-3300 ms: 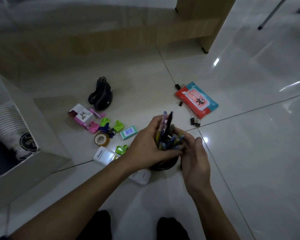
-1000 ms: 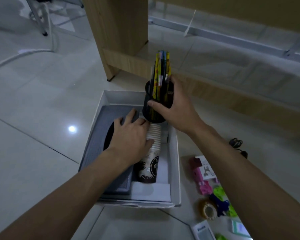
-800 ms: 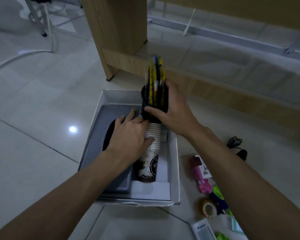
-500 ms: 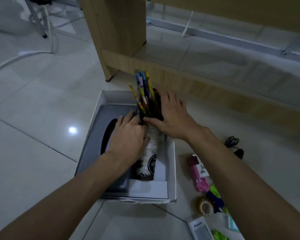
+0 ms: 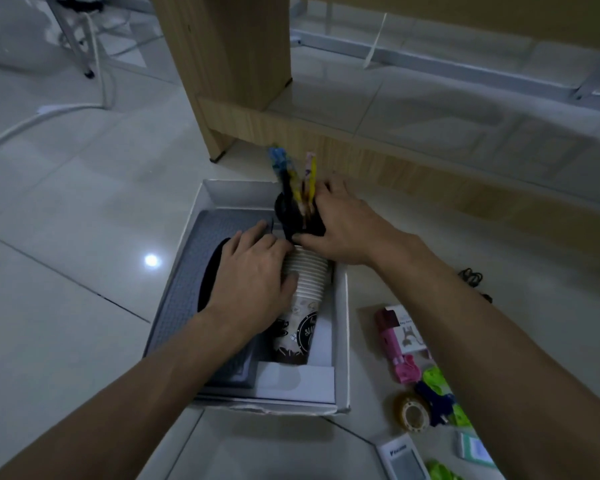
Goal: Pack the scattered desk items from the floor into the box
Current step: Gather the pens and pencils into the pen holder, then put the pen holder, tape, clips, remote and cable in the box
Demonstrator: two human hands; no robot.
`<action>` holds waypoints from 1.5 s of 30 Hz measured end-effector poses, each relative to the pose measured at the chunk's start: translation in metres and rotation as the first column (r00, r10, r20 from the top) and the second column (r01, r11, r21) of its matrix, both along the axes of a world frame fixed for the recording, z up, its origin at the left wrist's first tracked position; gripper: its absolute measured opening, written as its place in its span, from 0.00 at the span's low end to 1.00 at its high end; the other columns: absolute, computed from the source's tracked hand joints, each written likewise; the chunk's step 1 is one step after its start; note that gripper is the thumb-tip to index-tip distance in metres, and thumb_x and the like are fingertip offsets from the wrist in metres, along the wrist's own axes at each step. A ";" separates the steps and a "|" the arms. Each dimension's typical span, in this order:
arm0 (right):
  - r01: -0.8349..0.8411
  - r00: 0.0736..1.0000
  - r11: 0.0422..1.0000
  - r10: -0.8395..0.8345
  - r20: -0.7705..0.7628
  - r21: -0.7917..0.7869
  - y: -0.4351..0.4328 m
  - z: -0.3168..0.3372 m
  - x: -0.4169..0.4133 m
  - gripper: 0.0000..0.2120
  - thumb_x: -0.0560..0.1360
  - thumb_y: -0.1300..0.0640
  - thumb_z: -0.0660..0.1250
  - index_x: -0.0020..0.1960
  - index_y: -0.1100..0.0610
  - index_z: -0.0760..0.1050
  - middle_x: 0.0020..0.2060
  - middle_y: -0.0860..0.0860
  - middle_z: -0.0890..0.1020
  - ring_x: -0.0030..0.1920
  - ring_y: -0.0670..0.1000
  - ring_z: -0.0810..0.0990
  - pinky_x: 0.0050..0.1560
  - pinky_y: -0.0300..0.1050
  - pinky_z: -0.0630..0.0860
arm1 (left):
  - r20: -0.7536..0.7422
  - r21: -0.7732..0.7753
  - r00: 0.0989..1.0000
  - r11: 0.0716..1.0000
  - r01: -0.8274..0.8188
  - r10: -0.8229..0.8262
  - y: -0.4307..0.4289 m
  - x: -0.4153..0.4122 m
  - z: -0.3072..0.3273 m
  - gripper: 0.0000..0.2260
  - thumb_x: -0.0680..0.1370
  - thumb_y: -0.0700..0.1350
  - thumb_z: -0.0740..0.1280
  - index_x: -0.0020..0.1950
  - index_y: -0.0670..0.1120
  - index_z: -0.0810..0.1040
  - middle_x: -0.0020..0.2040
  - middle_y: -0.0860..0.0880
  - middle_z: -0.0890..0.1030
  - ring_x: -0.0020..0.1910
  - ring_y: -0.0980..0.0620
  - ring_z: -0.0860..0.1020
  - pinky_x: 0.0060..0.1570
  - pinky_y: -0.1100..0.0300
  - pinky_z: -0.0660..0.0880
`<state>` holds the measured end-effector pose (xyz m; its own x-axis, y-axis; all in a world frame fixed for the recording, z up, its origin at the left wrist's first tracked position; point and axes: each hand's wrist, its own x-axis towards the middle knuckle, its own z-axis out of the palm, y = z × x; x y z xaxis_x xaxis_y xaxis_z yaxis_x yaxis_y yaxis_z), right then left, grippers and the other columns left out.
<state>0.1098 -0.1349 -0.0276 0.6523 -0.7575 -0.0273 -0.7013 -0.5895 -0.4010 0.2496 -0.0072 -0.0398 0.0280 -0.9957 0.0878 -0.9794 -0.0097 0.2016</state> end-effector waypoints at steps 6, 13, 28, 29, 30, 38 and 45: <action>0.087 0.985 0.983 -0.109 -0.134 -0.162 0.013 -0.010 0.009 0.42 0.74 0.35 0.62 0.79 0.54 0.50 0.72 0.58 0.62 0.72 0.60 0.62 0.70 0.68 0.58 | 0.056 0.021 0.998 1.000 0.016 -0.018 0.001 0.003 -0.002 0.21 0.74 0.55 0.69 0.63 0.46 0.78 0.62 0.47 0.80 0.74 0.43 0.66 0.70 0.44 0.63; 0.200 0.946 0.956 -0.246 -0.212 -0.216 0.026 -0.010 0.009 0.39 0.76 0.33 0.57 0.78 0.54 0.51 0.80 0.59 0.50 0.79 0.62 0.49 0.68 0.73 0.55 | 0.083 0.017 0.997 1.000 0.009 -0.011 0.001 -0.001 -0.001 0.23 0.75 0.56 0.68 0.66 0.46 0.75 0.64 0.47 0.79 0.75 0.44 0.65 0.71 0.46 0.62; 0.425 0.582 0.834 -0.550 0.599 0.353 0.150 -0.010 -0.113 0.13 0.80 0.59 0.64 0.64 0.52 0.75 0.59 0.45 0.79 0.54 0.41 0.79 0.50 0.37 0.76 | -0.558 -0.249 0.810 0.967 0.047 -0.183 0.048 -0.083 0.045 0.03 0.80 0.46 0.67 0.48 0.51 0.81 0.35 0.59 0.77 0.31 0.59 0.75 0.32 0.72 0.65; 0.463 0.537 0.803 -0.592 0.601 0.376 0.169 -0.012 -0.128 0.10 0.80 0.60 0.64 0.60 0.53 0.78 0.54 0.46 0.81 0.50 0.43 0.80 0.47 0.37 0.76 | -0.575 -0.255 0.784 0.962 0.100 -0.234 0.054 -0.098 0.046 0.03 0.80 0.47 0.67 0.47 0.52 0.80 0.34 0.60 0.77 0.31 0.59 0.76 0.31 0.71 0.66; 0.500 0.501 0.769 -0.632 0.591 0.398 0.189 -0.015 -0.142 0.09 0.80 0.61 0.65 0.57 0.53 0.79 0.51 0.47 0.83 0.48 0.45 0.81 0.46 0.39 0.77 | -0.586 -0.250 0.762 0.956 0.153 -0.275 0.061 -0.114 0.043 0.03 0.79 0.47 0.67 0.47 0.53 0.80 0.34 0.60 0.78 0.31 0.59 0.76 0.32 0.71 0.67; 0.785 0.378 0.494 -0.860 0.342 0.373 0.326 -0.052 -0.249 0.08 0.77 0.66 0.66 0.53 0.57 0.80 0.47 0.49 0.83 0.44 0.46 0.81 0.47 0.38 0.76 | -0.676 0.124 0.669 0.848 0.515 -0.308 0.105 -0.230 -0.030 0.05 0.78 0.41 0.69 0.47 0.49 0.83 0.41 0.55 0.85 0.35 0.60 0.81 0.41 0.65 0.76; 0.895 0.379 0.376 -0.925 0.038 0.239 0.364 -0.076 -0.314 0.10 0.78 0.57 0.68 0.58 0.51 0.78 0.54 0.47 0.80 0.47 0.44 0.76 0.49 0.33 0.70 | -0.664 0.252 0.671 0.747 0.615 -0.329 0.116 -0.285 -0.062 0.08 0.78 0.39 0.67 0.50 0.51 0.83 0.43 0.56 0.83 0.32 0.59 0.80 0.30 0.70 0.73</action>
<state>-0.2040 0.2288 -0.1040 -0.4247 -0.8867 -0.1831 -0.6985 0.4495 -0.5568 -0.0355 0.1087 -0.1016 -0.5576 -0.8036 -0.2082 -0.5803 0.1980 0.7899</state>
